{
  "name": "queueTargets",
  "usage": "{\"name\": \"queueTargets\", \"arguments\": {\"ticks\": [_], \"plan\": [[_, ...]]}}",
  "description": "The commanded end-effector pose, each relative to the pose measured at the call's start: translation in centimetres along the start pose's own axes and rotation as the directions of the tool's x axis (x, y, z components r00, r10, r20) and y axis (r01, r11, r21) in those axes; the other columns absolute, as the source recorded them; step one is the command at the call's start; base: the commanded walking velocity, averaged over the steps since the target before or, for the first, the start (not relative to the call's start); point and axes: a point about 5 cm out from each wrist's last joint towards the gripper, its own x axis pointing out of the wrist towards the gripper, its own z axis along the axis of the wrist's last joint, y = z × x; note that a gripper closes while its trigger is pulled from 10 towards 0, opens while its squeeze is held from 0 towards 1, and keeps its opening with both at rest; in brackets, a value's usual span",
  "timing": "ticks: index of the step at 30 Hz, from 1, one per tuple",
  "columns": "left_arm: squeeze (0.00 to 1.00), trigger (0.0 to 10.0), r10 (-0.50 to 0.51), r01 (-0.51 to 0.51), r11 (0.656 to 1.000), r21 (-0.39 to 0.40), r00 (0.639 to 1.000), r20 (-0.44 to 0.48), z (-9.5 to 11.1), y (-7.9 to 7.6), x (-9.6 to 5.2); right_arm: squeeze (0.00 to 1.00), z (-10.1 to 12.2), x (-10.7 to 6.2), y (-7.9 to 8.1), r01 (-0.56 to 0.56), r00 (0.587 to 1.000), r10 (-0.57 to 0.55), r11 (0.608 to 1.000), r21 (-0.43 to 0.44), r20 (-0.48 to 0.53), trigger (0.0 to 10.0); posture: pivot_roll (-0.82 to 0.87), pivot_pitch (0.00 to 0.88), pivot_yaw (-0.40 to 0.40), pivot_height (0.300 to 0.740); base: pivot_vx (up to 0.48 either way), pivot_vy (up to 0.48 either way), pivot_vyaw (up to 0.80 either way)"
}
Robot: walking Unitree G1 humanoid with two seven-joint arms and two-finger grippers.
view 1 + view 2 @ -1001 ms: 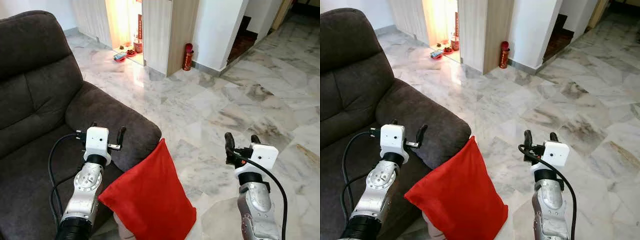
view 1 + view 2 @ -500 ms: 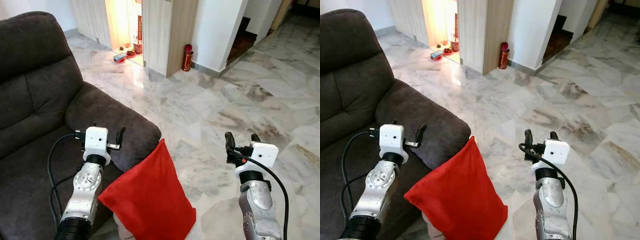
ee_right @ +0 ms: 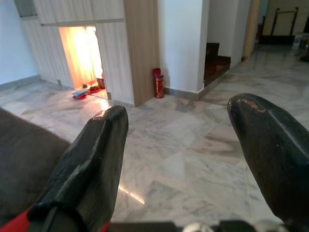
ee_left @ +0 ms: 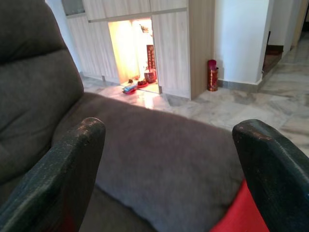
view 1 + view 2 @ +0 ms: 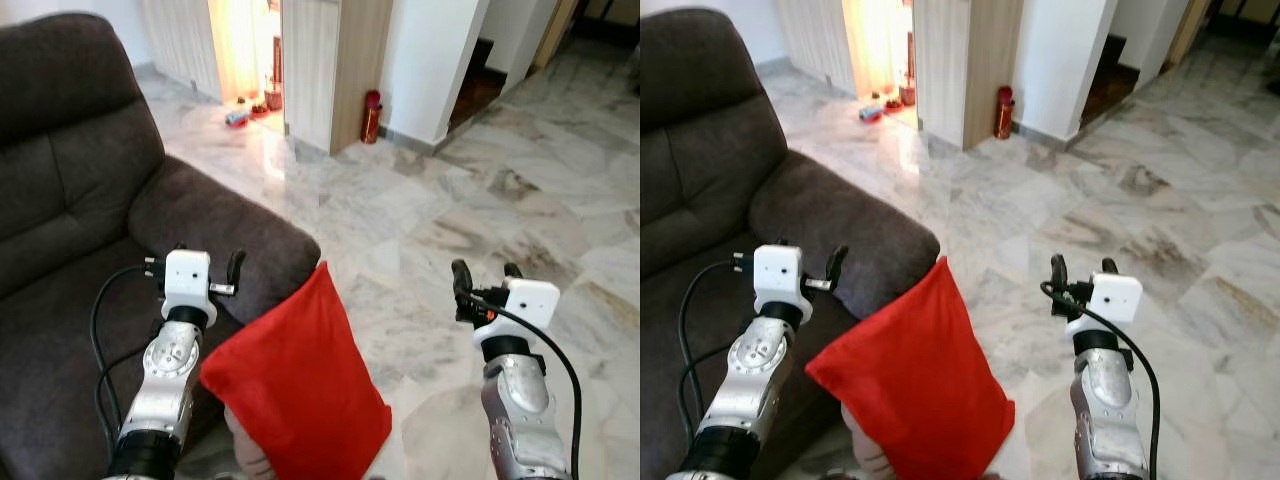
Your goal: Move the pillow to the sofa from floor
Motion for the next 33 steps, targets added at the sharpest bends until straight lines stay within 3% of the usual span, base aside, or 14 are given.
{"name": "queueTargets", "arguments": {"ticks": [1, 25, 33], "plan": [[0.0, 10.0, 0.018, -0.018, 1.0, -0.017, 1.0, -0.011, 0.01, 0.09, 0.25, 0.0, 0.06, 0.11, -0.01, -0.002, 1.0, 0.002, 1.0, -0.007, -0.004, 10.0, -0.04, 0.0, -0.055, 0.637, 0.0, 0.0, 0.0], [0.0, 10.0, 0.008, -0.01, 0.998, -0.056, 0.999, -0.047, -0.48, -0.24, 0.65, 0.0, -0.06, 0.09, 0.32, -0.057, 0.998, 0.057, 0.998, -0.033, -0.021, 10.0, -0.05, 0.0, -0.058, 0.637, 0.0, 0.0, 0.15], [0.0, 10.0, 0.005, -0.008, 0.998, -0.063, 0.999, -0.048, -0.46, -0.33, 0.75, 0.0, 0.0, 0.11, 0.65, -0.08, 0.997, 0.079, 0.997, -0.015, -0.019, 10.0, -0.05, 0.0, -0.057, 0.637, 0.0, 0.0, 0.8]]}}
